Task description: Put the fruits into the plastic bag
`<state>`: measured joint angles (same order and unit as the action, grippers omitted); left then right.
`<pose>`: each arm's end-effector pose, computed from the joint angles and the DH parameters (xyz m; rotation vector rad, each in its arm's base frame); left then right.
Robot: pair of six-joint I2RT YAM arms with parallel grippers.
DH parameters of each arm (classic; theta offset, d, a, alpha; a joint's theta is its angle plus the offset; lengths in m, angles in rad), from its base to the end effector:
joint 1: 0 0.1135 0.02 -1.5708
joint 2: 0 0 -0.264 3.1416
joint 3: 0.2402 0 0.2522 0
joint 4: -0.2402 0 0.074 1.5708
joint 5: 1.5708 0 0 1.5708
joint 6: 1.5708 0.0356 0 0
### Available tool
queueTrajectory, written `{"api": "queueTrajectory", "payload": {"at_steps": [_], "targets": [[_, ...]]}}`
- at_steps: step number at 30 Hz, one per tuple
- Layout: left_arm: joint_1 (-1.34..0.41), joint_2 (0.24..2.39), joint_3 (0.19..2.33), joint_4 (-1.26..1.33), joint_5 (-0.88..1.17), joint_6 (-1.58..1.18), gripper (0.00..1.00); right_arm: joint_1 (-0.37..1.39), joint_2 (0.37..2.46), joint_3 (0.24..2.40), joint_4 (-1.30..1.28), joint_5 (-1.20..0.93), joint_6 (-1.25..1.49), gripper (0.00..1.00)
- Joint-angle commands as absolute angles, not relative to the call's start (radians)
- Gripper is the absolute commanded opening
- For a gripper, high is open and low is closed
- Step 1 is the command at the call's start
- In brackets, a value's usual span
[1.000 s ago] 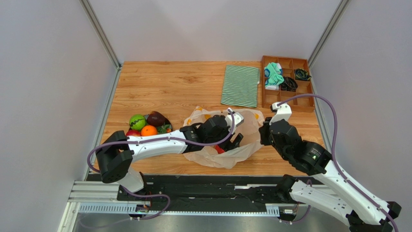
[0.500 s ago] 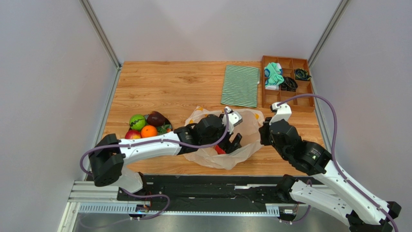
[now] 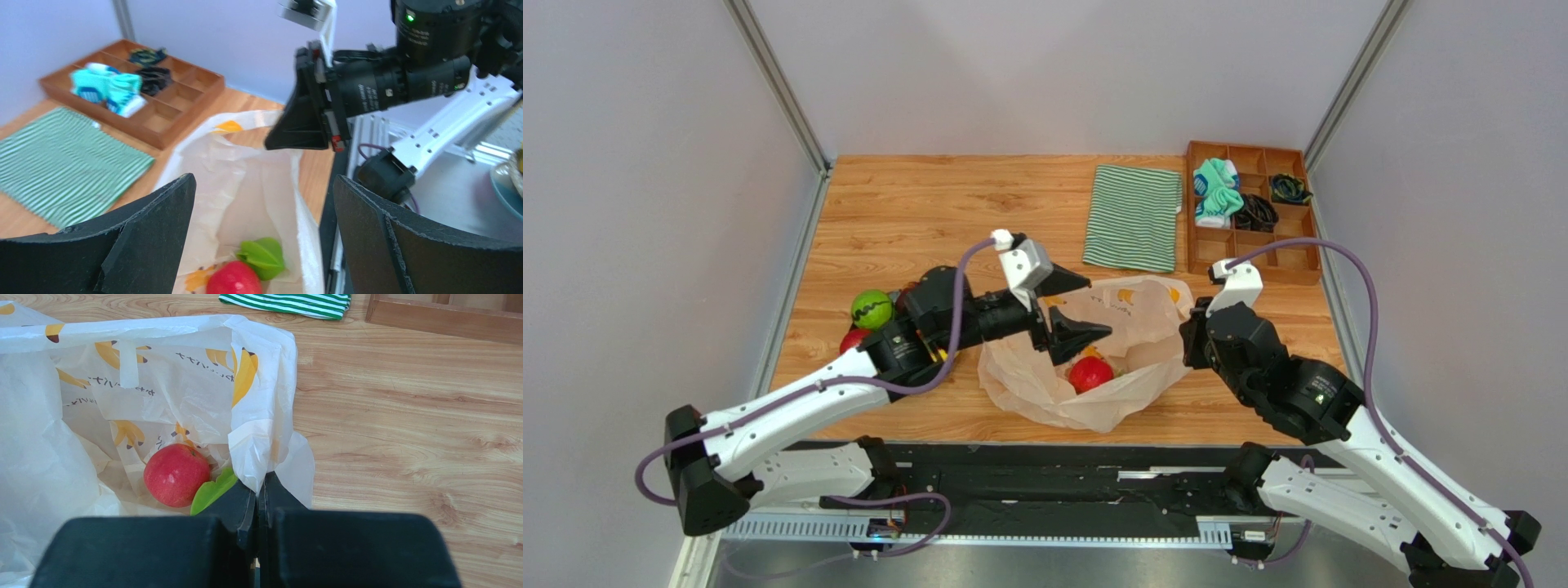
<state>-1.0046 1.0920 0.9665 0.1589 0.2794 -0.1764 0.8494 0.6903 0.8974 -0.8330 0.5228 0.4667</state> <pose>0.1296 -0.2222 0.3803 0.8773 1.4040 -1.1345 0.0984 0.0850 0.3293 -0.1170 2.1070 0.2109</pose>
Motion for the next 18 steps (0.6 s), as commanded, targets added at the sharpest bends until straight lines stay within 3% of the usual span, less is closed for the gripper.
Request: {"api": "queueTrajectory", "payload": {"at_steps": [1, 9, 18], "targets": [[-0.904, 0.973, 0.893, 0.189, 0.238, -0.202, 0.91, 0.847, 0.683, 0.900, -0.818, 0.540, 0.479, 0.00], [-0.610, 0.692, 0.813, -0.111, -0.151, -0.322, 0.97, 0.847, 0.686, 0.905, -0.819, 0.543, 0.477, 0.00], [-0.194, 0.577, 0.614, -0.342, -0.104, -0.580, 0.99, 0.847, 0.687, 0.900, -0.816, 0.535, 0.472, 0.00]]}}
